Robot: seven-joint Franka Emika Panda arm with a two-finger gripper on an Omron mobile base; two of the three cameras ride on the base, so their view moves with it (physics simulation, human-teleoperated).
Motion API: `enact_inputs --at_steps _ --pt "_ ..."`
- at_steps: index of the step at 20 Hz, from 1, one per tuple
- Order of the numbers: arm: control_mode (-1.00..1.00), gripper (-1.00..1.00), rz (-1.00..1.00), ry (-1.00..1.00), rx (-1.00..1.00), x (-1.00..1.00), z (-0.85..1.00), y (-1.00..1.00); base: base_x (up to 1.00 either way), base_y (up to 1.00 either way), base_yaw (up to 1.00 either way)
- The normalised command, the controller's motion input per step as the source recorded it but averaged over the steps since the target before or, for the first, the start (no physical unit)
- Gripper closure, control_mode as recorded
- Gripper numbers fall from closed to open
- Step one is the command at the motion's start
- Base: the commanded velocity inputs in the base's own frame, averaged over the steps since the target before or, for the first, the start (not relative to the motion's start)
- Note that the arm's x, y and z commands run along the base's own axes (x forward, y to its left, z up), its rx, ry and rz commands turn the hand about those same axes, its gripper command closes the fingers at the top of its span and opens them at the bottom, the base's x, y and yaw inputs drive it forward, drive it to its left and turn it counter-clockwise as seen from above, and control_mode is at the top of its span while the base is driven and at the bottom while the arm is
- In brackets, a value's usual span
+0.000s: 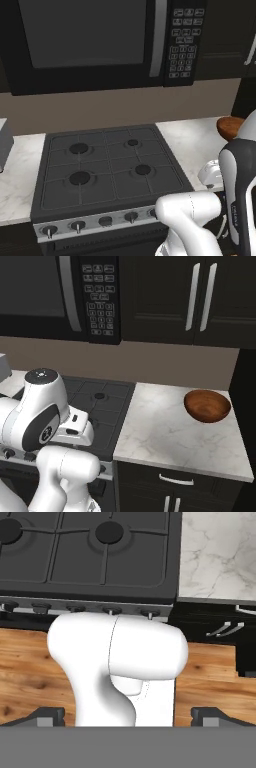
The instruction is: Pick the cup and bowl from the counter and place them on the counter next to the sink.
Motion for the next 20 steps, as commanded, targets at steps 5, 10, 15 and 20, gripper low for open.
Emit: enact_inputs --at_steps 5,10,15,20 --pt "1.00 -1.00 0.00 0.00 0.00 0.00 0.00 0.00 0.00 0.00 0.00" --pt "1.00 -1.00 0.00 0.00 0.00 0.00 0.00 0.00 0.00 0.00 0.00" --pt "-1.00 -1.00 0.00 0.00 0.00 0.00 0.00 0.00 0.00 0.00 0.00" --pt "-1.00 -1.00 0.00 0.00 0.00 0.00 0.00 0.00 0.00 0.00 0.00"
